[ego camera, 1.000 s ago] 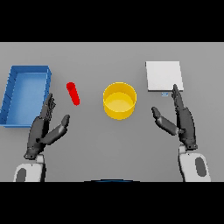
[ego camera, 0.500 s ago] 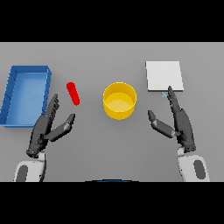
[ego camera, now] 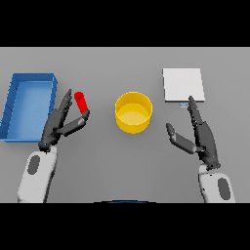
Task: Pick up the red beaker and tilt it to pour out 1 green nut into yellow bowl. Pick up the yellow bowl and place it on the metallic measuring scale.
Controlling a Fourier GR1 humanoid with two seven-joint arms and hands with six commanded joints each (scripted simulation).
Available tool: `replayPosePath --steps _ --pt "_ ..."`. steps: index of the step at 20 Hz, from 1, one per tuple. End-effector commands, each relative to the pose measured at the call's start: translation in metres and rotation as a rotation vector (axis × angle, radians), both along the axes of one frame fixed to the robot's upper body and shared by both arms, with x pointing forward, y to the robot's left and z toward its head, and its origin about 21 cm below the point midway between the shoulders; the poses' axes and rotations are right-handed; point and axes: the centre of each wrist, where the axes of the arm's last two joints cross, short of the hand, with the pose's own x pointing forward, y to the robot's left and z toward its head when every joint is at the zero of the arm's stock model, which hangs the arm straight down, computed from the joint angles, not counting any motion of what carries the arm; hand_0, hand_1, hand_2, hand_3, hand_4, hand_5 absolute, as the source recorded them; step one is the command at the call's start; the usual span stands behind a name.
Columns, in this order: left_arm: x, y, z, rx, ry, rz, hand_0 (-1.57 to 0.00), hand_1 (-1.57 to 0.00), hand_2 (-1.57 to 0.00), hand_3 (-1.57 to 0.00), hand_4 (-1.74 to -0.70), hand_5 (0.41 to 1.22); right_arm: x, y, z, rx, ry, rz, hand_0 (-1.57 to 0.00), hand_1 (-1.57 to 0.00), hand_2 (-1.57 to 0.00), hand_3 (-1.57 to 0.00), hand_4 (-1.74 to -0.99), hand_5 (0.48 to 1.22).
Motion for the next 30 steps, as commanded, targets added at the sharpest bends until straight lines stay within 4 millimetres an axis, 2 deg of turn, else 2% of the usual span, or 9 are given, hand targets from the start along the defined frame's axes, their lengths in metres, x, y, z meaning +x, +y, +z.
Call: replayPosePath --steps 1,11,18,20,22,23,25,27,30 --pt "0.007 -0.004 0.002 -0.001 -0.012 -0.011 0.00 0.00 0.00 0.00 -1.19 0.641 0.001 0.001 0.001 -0.006 -0.002 0.005 0.00 0.00 0.00 0.00 -1.222 0.626" --pt "0.046 -0.023 -0.001 0.062 0.011 0.001 0.00 0.00 0.00 0.00 -1.21 0.673 -0.001 0.000 0.004 0.008 0.004 -0.006 0.00 0.00 0.00 0.00 -1.240 0.639" --pt "0.061 -0.026 -0.014 -0.063 -0.040 0.029 0.00 -0.01 -0.05 -0.04 -1.33 0.738 -0.005 0.001 0.005 0.020 -0.004 -0.009 0.00 0.00 0.00 0.00 -1.244 0.644" --pt "0.061 -0.033 -0.022 -0.085 -0.048 0.039 -0.21 -0.23 -0.29 -0.25 -1.40 0.787 -0.006 -0.002 0.003 0.012 0.006 -0.015 0.00 0.00 0.00 0.00 -1.240 0.645" --pt "0.062 -0.035 -0.023 -0.062 -0.054 0.080 -0.55 -0.59 -0.66 -0.73 -1.47 0.943 -0.006 -0.001 0.002 0.012 0.009 -0.016 0.00 0.00 0.00 0.00 -1.237 0.648" --pt "0.065 -0.041 -0.019 -0.026 -0.044 0.092 -0.76 -0.78 -0.84 -0.88 -1.52 0.999 -0.006 0.000 0.002 0.018 0.004 -0.009 0.00 0.00 0.00 0.00 -1.239 0.648" --pt "0.063 -0.047 -0.020 0.023 -0.078 0.066 -1.05 -1.07 -1.11 -1.06 -1.59 1.079 -0.005 -0.002 0.005 0.015 0.005 -0.012 0.00 0.00 0.00 0.00 -1.239 0.648" --pt "0.064 -0.050 -0.020 0.014 -0.079 0.055 -1.24 -1.25 -1.27 -1.15 -1.64 1.130 -0.005 -0.005 0.005 0.005 0.003 -0.011 0.00 0.00 0.00 0.00 -1.242 0.650" --pt "0.064 -0.050 -0.019 0.019 -0.083 0.057 -1.40 -1.41 -1.42 -1.36 -1.54 1.174 -0.003 -0.002 0.001 0.034 0.003 0.001 0.00 0.00 0.00 0.00 -1.255 0.644"
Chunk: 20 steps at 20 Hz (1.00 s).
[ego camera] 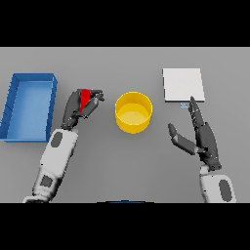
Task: Pick up the red beaker and tilt it to pour out 1 green nut into yellow bowl. Pick up the yellow bowl and place it on the metallic measuring scale.
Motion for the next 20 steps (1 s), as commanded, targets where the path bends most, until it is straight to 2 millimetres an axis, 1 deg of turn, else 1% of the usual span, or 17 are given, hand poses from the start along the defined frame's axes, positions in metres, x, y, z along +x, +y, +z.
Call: replayPosePath --steps 1,3,4,5,8,9,11,12,14,16,18,19,20 --pt "-0.002 0.002 0.000 -0.030 -0.017 -0.004 -1.43 -1.44 -1.45 -1.40 -1.58 1.171 0.000 0.000 0.001 -0.001 -0.002 -0.009 0.00 0.00 0.00 0.00 -1.251 0.641" --pt "0.004 0.005 0.011 -0.114 -0.031 -0.019 -1.48 -1.49 -1.49 -1.46 -1.64 1.157 0.000 -0.002 0.004 -0.014 -0.013 -0.014 0.00 0.00 0.00 0.00 -1.248 0.645" --pt "0.005 0.005 0.015 -0.149 -0.038 -0.030 -1.50 -1.50 -1.51 -1.48 -1.66 1.150 -0.003 0.001 0.000 -0.014 -0.004 -0.004 0.00 0.00 0.00 0.00 -1.246 0.644" --pt "0.003 0.008 0.017 -0.166 -0.052 -0.037 -1.51 -1.52 -1.52 -1.50 -1.68 1.144 -0.005 0.001 0.001 -0.022 -0.014 -0.008 0.00 0.00 0.00 0.00 -1.238 0.643" --pt "0.009 0.011 0.033 -0.162 -0.069 -0.055 -1.54 -1.54 -1.55 -1.54 -1.71 1.132 -0.002 0.001 0.001 -0.028 -0.006 -0.007 0.00 0.00 0.00 0.00 -1.228 0.645" --pt "0.013 0.012 0.043 -0.148 -0.086 -0.069 -1.55 -1.55 -1.55 -1.54 -1.71 1.132 -0.002 0.000 0.003 -0.024 -0.022 -0.004 0.00 0.00 0.00 0.00 -1.227 0.647" --pt "0.014 0.009 0.054 -0.103 -0.102 -0.096 -1.56 -1.56 -1.56 -1.55 -1.72 1.130 0.000 -0.003 0.006 -0.046 -0.044 -0.011 0.00 0.00 0.00 0.00 -1.219 0.653" --pt "0.016 0.010 0.057 -0.081 -0.099 -0.101 -1.56 -1.56 -1.56 -1.55 -1.72 1.132 -0.001 0.000 0.001 -0.051 -0.043 -0.006 0.00 0.00 0.00 0.00 -1.219 0.656" --pt "0.020 0.012 0.062 -0.042 -0.093 -0.108 -1.56 -1.56 -1.56 -1.55 -1.72 1.135 -0.002 -0.001 0.000 -0.070 -0.045 -0.008 0.00 0.00 0.00 0.00 -1.219 0.660" --pt "0.026 0.015 0.066 -0.001 -0.095 -0.115 -1.56 -1.56 -1.56 -1.55 -1.72 1.139 -0.005 -0.006 0.000 -0.070 -0.047 -0.013 0.00 0.00 0.00 0.00 -1.219 0.661" --pt "0.031 0.014 0.076 0.095 -0.123 -0.158 -1.56 -1.56 -1.56 -1.56 -1.73 1.134 -0.003 -0.001 0.004 -0.081 -0.052 -0.016 0.00 0.00 0.00 0.00 -1.210 0.664" --pt "0.031 0.016 0.077 0.144 -0.123 -0.172 -1.56 -1.56 -1.56 -1.56 -1.73 1.129 -0.003 0.002 0.002 -0.075 -0.037 -0.015 0.00 0.00 0.00 0.00 -1.202 0.662" --pt "0.034 0.014 0.084 0.220 -0.118 -0.190 -1.56 -1.57 -1.57 -1.56 -1.73 1.124 -0.003 0.002 0.002 -0.078 -0.026 -0.022 0.00 0.00 0.00 0.00 -1.199 0.658"
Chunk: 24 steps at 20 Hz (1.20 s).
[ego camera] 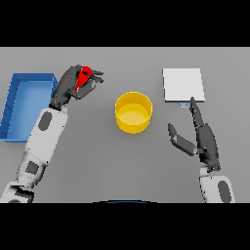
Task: Pick up the red beaker and tilt it to pour out 1 green nut into yellow bowl. Pick up the yellow bowl and place it on the metallic measuring scale.
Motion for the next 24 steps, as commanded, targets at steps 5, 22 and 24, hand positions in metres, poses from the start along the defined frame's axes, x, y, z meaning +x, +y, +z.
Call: replayPosePath --steps 5,22,24 --pt "0.008 -0.023 0.026 0.339 -0.029 -0.092 -1.57 -1.57 -1.57 -1.57 -1.74 1.129 -0.001 -0.001 0.004 -0.001 0.007 0.013 0.00 0.00 0.00 0.00 -1.178 0.663" --pt "0.024 -0.103 0.068 1.395 -0.229 -0.452 -1.57 -1.57 -1.57 -1.35 -1.72 1.218 -0.003 0.001 -0.005 0.100 0.050 0.001 0.00 0.00 0.00 0.00 -1.212 0.631" --pt "0.024 -0.110 0.067 1.461 -0.264 -0.503 -1.57 -1.57 -1.57 -1.43 -1.73 1.219 -0.003 0.000 -0.004 0.073 0.027 -0.005 0.00 0.00 0.00 0.00 -1.221 0.617"
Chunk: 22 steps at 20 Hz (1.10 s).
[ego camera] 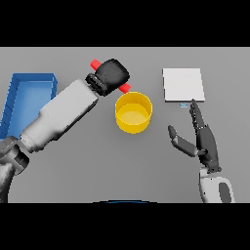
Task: Pick up the red beaker and tilt it to pour out 1 green nut into yellow bowl. Pick up the yellow bowl and place it on the metallic measuring scale.
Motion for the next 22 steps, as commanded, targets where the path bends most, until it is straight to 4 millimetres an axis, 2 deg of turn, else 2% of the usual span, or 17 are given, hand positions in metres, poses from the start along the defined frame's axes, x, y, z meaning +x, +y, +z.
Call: replayPosePath --steps 1,4,12,17,22 --pt "0.000 -0.006 0.001 0.033 -0.016 -0.021 -1.57 -1.57 -1.57 -1.46 -1.73 1.219 -0.001 0.003 -0.001 -0.002 -0.002 0.000 0.00 0.00 0.00 0.00 -1.221 0.610" --pt "0.001 -0.010 0.007 0.158 -0.060 -0.088 -1.57 -1.57 -1.57 -1.51 -1.73 1.220 -0.001 0.003 0.003 -0.017 -0.025 -0.012 0.00 0.00 0.00 0.00 -1.205 0.584" --pt "0.000 -0.027 0.008 0.427 -0.185 -0.248 -1.57 -1.57 -1.57 -1.56 -1.74 1.221 0.003 0.005 0.005 0.003 -0.012 -0.012 0.00 0.00 0.00 0.00 -1.135 0.567" --pt "-0.002 -0.034 0.001 0.554 -0.252 -0.324 -1.57 -1.57 -1.57 -1.57 -1.73 1.221 0.000 0.003 0.007 -0.013 -0.037 -0.011 0.00 0.00 0.00 0.00 -1.136 0.579" --pt "-0.002 -0.055 0.025 0.667 -0.371 -0.412 -1.57 -1.57 -1.57 -1.57 -1.73 1.221 0.002 0.000 0.002 -0.021 -0.025 -0.028 0.00 0.00 0.00 0.00 -1.133 0.575"
